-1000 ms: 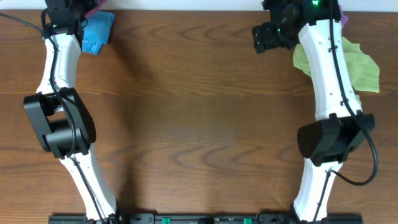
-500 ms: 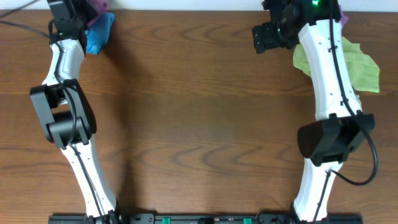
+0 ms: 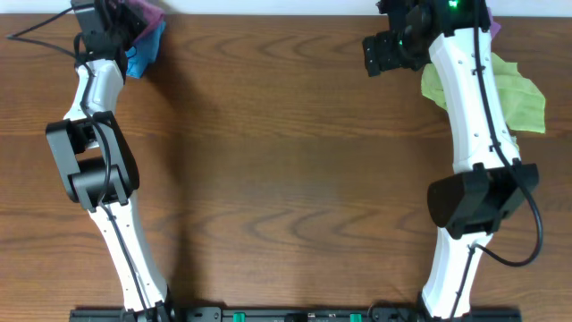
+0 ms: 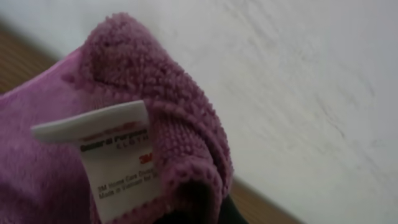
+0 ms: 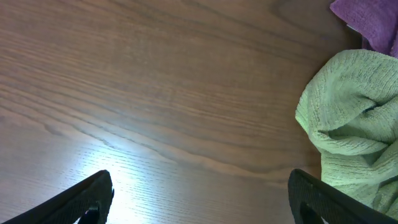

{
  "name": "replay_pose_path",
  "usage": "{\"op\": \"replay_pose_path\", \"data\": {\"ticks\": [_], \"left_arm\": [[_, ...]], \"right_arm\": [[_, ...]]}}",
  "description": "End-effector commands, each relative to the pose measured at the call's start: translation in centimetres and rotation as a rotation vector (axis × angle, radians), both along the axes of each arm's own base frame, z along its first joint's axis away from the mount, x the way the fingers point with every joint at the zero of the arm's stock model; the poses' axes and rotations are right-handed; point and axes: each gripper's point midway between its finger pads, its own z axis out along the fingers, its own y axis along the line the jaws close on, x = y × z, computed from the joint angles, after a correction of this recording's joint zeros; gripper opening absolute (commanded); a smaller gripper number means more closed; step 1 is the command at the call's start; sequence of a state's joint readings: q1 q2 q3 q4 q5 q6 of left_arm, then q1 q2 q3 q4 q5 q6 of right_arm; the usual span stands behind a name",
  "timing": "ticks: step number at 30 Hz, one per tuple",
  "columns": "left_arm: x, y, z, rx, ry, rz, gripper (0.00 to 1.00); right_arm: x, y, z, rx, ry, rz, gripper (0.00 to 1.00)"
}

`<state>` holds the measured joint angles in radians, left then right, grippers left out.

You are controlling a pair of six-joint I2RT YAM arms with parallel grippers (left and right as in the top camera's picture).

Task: Fold the cloth
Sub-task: 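Carry the purple square left and place it on the blue cloth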

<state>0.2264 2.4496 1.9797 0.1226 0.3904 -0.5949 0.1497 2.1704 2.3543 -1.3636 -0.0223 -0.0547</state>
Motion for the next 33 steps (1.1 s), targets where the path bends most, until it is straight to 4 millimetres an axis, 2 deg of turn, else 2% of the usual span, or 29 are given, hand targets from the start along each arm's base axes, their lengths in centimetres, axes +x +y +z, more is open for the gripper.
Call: {"op": "replay_pose_path", "data": {"ticks": [1, 5, 10, 17, 23, 30, 31, 32, 33], "left_arm": [[0.1, -0.3, 3.4, -0.071, -0.048, -0.005, 0.06], [-0.1, -0.2, 3.4, -0.090, -0.031, 0.009, 0.06], [-1.4, 0.4, 2.6, -0.087, 0.064, 0.063, 0.06], [-2.2, 0.5, 4.8, -0.052, 0.066, 0.066, 0.06], [-3.4, 1.6, 3.0, -0.032, 0.157, 0.134, 0.06], [-3.7, 2.3, 2.5, -0.019, 0.180, 0.166, 0.06], [-3.7, 2.3, 2.4, -0.020, 0.181, 0.166, 0.09], [-3.8, 2.3, 2.4, -0.020, 0.184, 0.166, 0.26], [-3.8, 2.3, 2.3, -0.020, 0.189, 0.165, 0.52]], "right_arm": [[0.2, -0.3, 0.0, 0.001, -0.004, -0.022, 0.90], [0.2, -0.3, 0.0, 0.001, -0.003, -0.022, 0.90], [0.2, -0.3, 0.0, 0.001, -0.003, -0.022, 0.89], [0.1, -0.3, 0.0, 0.001, -0.001, -0.022, 0.89], [-0.1, -0.3, -0.1, -0.001, 0.007, -0.022, 0.89], [0.3, -0.3, 0.1, 0.002, -0.008, -0.022, 0.89], [0.3, -0.3, 0.1, 0.002, -0.009, -0.022, 0.89], [0.3, -0.3, 0.1, 0.002, -0.010, -0.022, 0.90], [0.3, -0.3, 0.1, 0.002, -0.011, -0.022, 0.89]]}}
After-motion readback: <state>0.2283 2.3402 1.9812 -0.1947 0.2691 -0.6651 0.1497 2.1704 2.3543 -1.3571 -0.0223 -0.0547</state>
